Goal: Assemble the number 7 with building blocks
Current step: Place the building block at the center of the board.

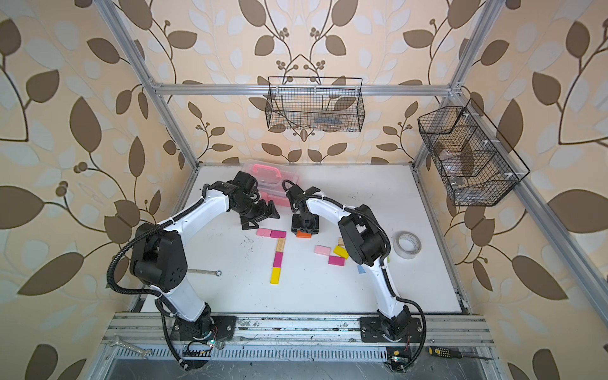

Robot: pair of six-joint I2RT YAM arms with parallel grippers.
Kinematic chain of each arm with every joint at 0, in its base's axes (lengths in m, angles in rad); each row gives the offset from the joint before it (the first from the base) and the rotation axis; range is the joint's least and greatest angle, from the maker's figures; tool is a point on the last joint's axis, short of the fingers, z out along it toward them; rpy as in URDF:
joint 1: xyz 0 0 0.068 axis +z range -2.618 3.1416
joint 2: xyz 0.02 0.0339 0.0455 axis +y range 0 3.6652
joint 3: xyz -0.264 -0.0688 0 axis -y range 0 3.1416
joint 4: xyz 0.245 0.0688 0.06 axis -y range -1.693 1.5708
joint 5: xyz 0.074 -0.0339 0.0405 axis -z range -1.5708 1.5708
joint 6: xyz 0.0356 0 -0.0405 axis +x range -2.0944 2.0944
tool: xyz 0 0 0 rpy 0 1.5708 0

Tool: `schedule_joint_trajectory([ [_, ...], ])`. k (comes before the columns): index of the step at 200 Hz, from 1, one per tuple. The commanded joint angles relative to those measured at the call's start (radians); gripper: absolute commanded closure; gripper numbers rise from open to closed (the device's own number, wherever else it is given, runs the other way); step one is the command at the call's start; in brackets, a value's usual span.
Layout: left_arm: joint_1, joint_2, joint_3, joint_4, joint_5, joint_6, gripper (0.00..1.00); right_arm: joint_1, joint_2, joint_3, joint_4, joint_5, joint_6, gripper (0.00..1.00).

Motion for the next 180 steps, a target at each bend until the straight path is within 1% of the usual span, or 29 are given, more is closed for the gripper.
schedule_joint_trajectory([
  [1, 0.003, -0.051, 0.012, -0.022, -0.004, 0.011, 0.03, 0.005, 0.036, 0.024, -0.027, 0.019, -0.004, 0.30],
  [66, 0.003, -0.049, 0.013, -0.014, -0.004, 0.006, 0.03, -0.003, 0.024, 0.010, -0.014, 0.017, -0.008, 0.12],
  [95, 0.003, -0.041, 0.018, -0.013, -0.002, 0.004, 0.03, -0.006, 0.007, 0.007, 0.004, 0.011, -0.010, 0.10],
  [117, 0.003, -0.038, 0.023, -0.009, 0.000, 0.003, 0.03, -0.009, -0.039, 0.001, 0.041, 0.024, -0.008, 0.09],
  [130, 0.003, -0.035, 0.026, -0.009, 0.000, 0.004, 0.03, -0.013, -0.069, 0.002, 0.052, 0.047, -0.004, 0.09],
  [135, 0.003, -0.034, 0.029, -0.009, 0.000, 0.004, 0.03, -0.015, -0.082, 0.002, 0.058, 0.054, -0.003, 0.06],
  [151, 0.003, -0.028, 0.034, -0.007, 0.000, 0.005, 0.03, -0.022, -0.133, -0.016, 0.079, 0.084, -0.001, 0.05],
  [180, 0.003, -0.022, 0.043, -0.004, -0.002, 0.006, 0.03, -0.049, -0.221, -0.058, 0.087, 0.128, 0.005, 0.04],
])
